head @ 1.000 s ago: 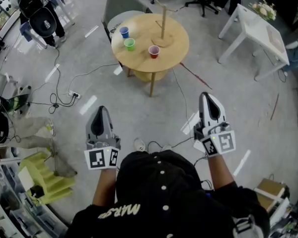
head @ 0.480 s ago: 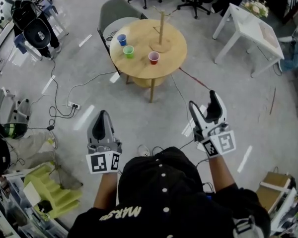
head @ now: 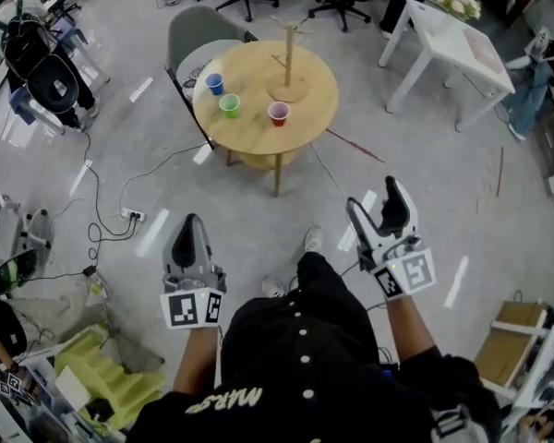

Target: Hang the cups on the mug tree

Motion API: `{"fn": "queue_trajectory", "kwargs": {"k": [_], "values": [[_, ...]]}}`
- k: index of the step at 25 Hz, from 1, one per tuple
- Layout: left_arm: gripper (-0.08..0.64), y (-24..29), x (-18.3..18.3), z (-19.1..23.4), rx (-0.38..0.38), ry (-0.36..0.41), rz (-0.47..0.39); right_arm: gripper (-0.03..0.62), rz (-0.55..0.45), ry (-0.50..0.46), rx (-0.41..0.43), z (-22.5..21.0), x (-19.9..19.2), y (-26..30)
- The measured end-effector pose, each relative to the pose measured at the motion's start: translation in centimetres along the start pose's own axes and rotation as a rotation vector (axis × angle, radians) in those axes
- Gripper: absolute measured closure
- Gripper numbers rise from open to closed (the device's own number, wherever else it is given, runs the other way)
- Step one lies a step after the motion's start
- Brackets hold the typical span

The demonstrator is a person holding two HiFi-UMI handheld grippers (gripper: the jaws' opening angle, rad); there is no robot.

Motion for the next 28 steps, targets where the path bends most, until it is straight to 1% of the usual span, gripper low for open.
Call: {"fn": "queue_trajectory", "kwargs": {"k": [3,5,11,16,20,28], "values": [[0.566,1.8,0.0,-0.2,-0.012,0.005,-0.003,0.235,-0.008,0.006,-0.02,-1.2,0.0,1.0],[0.566,3.0,0.0,-0.2,-0.013,0.009,-0.005,0.235,-0.012,0.011,-0.019,-2.0,-0.2,2.0],[0.566,7.6,-0.5,0.1,0.015,0.009,-0.003,0.235,-0.009,0.018,0.015,-5.2,-0.8,6.5],[0.566,12.9,-0.4,0.0,0.032,0.021,-0.01,0.235,-0.017,0.013,0.042,-8.9,-0.5,11.4],[0.566,17.1,-0.3,0.0,0.057,0.03,-0.02,0.235,-0.021,0.007,0.069,-12.1,-0.5,15.2],[0.566,24.1,-0.1,-1.0,0.127,0.05,-0.032,0.233,-0.025,0.031,0.137,-18.0,-0.6,21.9]]}}
Point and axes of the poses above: the fingertips, and each gripper's own axes: y forward along the fingers, z to its left, x out of its top, the point moved 7 cm from there along -y, backward along the fingers
